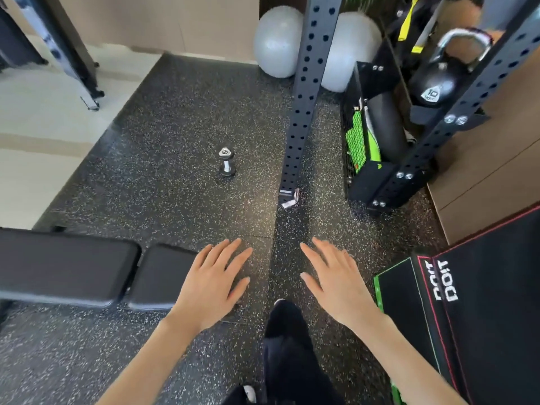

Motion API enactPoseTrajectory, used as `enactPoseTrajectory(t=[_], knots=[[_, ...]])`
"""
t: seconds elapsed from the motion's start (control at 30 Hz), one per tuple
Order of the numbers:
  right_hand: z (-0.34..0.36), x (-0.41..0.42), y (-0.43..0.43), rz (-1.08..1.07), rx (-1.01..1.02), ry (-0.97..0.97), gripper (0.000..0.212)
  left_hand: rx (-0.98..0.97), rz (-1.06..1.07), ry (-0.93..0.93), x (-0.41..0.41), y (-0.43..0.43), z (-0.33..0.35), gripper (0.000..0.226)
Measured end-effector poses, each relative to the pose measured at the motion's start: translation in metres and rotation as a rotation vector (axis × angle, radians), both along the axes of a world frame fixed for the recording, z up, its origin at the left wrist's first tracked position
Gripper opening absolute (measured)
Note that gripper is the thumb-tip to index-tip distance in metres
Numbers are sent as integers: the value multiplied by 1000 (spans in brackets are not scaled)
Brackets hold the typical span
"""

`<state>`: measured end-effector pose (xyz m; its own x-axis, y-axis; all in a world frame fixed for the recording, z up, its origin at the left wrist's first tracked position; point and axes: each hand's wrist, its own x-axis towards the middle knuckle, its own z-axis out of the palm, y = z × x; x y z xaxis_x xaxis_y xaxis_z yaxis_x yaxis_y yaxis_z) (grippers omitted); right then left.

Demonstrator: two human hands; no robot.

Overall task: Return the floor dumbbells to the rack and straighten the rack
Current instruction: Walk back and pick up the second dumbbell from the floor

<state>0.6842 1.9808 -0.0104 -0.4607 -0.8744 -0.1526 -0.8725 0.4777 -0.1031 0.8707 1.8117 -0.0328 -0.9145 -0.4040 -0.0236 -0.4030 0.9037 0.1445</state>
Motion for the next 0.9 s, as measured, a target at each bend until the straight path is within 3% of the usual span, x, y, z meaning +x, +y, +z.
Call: enactPoseTrajectory(t=[0.4, 0.9], knots=[[33, -166, -133, 137, -62, -70, 56, -9, 99, 43, -164, -93, 26, 52], [5, -233, -261, 105, -6, -106, 54, 47, 110, -5, -219, -231, 2, 58]])
